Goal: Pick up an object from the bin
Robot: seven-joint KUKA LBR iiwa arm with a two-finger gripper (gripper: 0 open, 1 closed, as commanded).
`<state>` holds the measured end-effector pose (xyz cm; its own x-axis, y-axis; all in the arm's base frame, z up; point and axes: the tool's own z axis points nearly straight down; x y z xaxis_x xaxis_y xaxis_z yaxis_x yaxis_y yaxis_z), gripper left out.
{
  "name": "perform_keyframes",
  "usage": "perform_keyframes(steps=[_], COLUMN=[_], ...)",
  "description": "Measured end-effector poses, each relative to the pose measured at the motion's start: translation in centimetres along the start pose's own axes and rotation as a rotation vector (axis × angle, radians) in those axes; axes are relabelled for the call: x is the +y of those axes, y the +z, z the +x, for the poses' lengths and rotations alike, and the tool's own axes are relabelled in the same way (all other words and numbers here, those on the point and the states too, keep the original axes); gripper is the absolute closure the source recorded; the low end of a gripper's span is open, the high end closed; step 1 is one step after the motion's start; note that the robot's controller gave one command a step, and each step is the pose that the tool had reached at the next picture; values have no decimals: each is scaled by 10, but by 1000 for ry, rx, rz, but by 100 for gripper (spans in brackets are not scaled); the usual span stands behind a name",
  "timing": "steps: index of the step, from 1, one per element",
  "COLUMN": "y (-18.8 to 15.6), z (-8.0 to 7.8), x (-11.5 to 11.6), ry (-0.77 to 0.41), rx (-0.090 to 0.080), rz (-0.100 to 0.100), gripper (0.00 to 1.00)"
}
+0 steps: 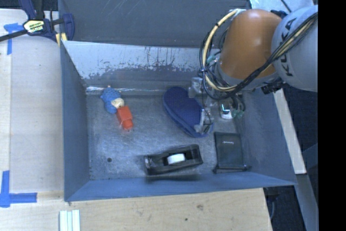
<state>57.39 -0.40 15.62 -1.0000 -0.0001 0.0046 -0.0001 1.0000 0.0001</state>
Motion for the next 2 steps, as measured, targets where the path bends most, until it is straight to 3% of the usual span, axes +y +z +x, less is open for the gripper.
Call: perform_keyframes(steps=[1,2], y=[72,70], z=[6,5], x=[-8,-8], ry=[260,257], rx=[-8,-11], rz=[-1,-1], gripper=[0,100])
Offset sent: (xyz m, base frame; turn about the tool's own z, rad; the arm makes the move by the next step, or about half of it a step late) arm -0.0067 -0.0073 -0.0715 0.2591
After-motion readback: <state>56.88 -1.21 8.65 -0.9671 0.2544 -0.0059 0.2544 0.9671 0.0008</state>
